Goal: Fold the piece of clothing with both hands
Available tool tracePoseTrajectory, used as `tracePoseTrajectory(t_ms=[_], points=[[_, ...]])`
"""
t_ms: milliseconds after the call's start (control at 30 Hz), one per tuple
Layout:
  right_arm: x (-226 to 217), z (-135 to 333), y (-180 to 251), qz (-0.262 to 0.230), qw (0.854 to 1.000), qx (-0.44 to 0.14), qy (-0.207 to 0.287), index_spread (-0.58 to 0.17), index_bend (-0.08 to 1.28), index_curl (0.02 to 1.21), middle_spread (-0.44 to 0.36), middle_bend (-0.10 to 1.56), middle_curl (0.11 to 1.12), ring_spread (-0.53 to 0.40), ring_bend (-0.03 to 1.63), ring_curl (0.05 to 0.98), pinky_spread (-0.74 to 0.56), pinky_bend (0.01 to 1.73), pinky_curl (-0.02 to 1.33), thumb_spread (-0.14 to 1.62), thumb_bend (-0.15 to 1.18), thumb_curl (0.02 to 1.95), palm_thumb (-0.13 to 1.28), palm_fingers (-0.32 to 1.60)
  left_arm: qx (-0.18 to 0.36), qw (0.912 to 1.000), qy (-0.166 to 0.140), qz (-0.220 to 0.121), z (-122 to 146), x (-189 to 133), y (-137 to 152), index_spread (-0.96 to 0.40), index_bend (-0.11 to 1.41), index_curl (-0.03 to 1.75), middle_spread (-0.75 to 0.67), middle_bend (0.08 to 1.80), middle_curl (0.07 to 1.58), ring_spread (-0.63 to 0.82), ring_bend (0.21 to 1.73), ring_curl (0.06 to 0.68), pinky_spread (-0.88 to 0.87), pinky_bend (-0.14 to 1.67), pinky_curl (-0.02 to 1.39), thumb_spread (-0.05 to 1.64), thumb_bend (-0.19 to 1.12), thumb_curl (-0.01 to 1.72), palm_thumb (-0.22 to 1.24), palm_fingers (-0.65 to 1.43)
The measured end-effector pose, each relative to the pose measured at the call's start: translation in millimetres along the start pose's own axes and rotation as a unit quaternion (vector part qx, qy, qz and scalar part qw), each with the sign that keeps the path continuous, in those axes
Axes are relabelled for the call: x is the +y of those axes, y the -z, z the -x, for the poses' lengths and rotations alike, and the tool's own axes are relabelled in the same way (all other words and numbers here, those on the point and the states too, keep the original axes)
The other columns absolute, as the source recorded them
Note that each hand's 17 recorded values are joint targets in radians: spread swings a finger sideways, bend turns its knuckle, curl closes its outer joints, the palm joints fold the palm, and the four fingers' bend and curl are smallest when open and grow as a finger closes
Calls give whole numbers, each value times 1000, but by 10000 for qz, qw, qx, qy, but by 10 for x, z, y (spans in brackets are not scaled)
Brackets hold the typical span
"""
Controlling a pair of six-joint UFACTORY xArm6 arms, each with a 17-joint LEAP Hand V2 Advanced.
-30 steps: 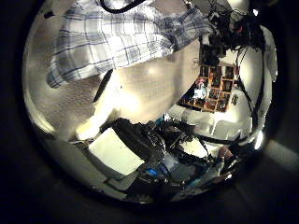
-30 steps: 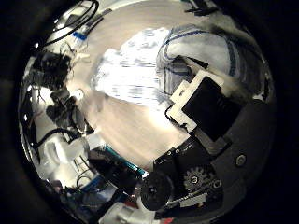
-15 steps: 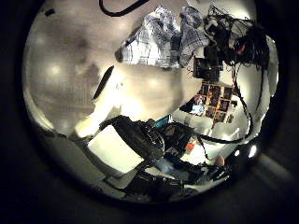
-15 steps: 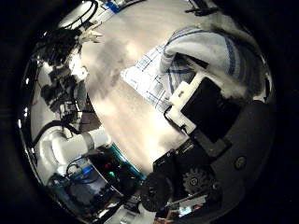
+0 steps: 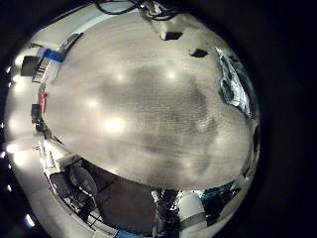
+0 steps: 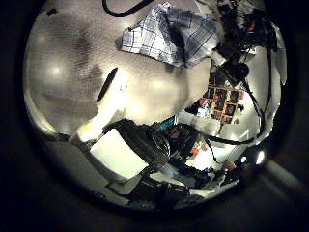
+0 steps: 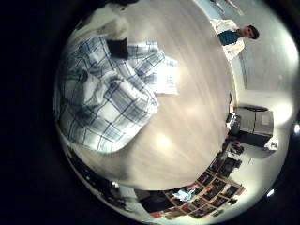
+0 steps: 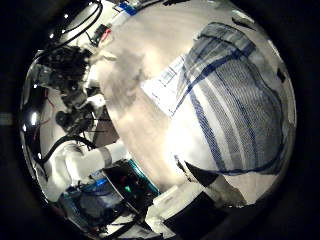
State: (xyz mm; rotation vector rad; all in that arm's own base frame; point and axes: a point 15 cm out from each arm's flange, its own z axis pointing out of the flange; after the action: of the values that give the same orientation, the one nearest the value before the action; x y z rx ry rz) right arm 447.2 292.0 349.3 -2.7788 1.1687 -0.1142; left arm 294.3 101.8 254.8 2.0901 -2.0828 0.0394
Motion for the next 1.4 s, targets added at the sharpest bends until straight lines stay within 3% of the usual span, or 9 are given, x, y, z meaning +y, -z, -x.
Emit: tracePoseTrajectory(t_ms=[200, 333, 567, 700, 1000, 1233, 1400], points=[[136, -357, 714, -750, 9962, -244, -377, -486, 142, 347, -106, 238, 408, 160, 557, 344, 421, 677, 474, 1320, -19, 504, 548, -13, -29, 9999, -127, 49, -212, -26, 1, -63, 213, 498, 97, 180, 346, 206, 586, 204, 251, 224, 389, 1206, -16, 350, 527, 316], [169, -439, 850, -934, 9935, -388, -521, -486, 157, 322, -129, 235, 393, 161, 556, 325, 448, 665, 442, 1317, -20, 470, 516, 56, -71, 9998, -185, 14, -325, -57, 60, -62, 209, 501, 97, 180, 344, 206, 584, 204, 250, 223, 388, 1206, -16, 349, 527, 317], [53, -345, 334, -531, 9962, -542, -433, -470, 143, 288, -109, 225, 378, 153, 554, 311, 473, 674, 417, 1268, -25, 433, 495, 54, -96, 9997, -228, -44, -438, 40, 154, -62, 206, 507, 97, 179, 341, 207, 580, 203, 250, 224, 387, 1206, -16, 349, 527, 317], [-202, -164, 42, -578, 9964, -554, -272, -450, 148, 274, -73, 224, 372, 158, 542, 297, 481, 681, 402, 1167, -45, 380, 399, 61, -100, 9997, -191, -82, -445, 153, 183, -62, 203, 509, 100, 179, 340, 207, 579, 203, 250, 224, 386, 1206, -16, 349, 527, 318], [-302, 110, -632, -59, 9973, -730, -68, -402, 138, 248, 3, 211, 361, 194, 533, 281, 506, 720, 383, 940, -59, 317, 155, 21, -150, 9997, -67, -207, -384, 358, 242, -67, 201, 516, 99, 184, 339, 209, 584, 203, 250, 215, 382, 1206, -16, 348, 527, 328], [-264, -60, -651, -52, 9965, -784, -299, -380, 150, 244, 37, 211, 357, 215, 532, 272, 520, 723, 362, 899, -44, 304, 67, 23, -143, 9997, -53, -184, -395, 414, 220, -74, 203, 521, 98, 182, 340, 203, 581, 200, 253, 211, 382, 1204, -15, 350, 530, 337], [-207, -154, -336, -245, 9943, -911, -494, -375, 176, 262, 41, 210, 354, 219, 510, 261, 519, 682, 336, 951, -29, 296, 42, 47, -116, 9998, -64, -160, -426, 442, 225, -78, 202, 523, 98, 182, 340, 201, 581, 200, 254, 209, 382, 1198, -17, 352, 530, 338]])
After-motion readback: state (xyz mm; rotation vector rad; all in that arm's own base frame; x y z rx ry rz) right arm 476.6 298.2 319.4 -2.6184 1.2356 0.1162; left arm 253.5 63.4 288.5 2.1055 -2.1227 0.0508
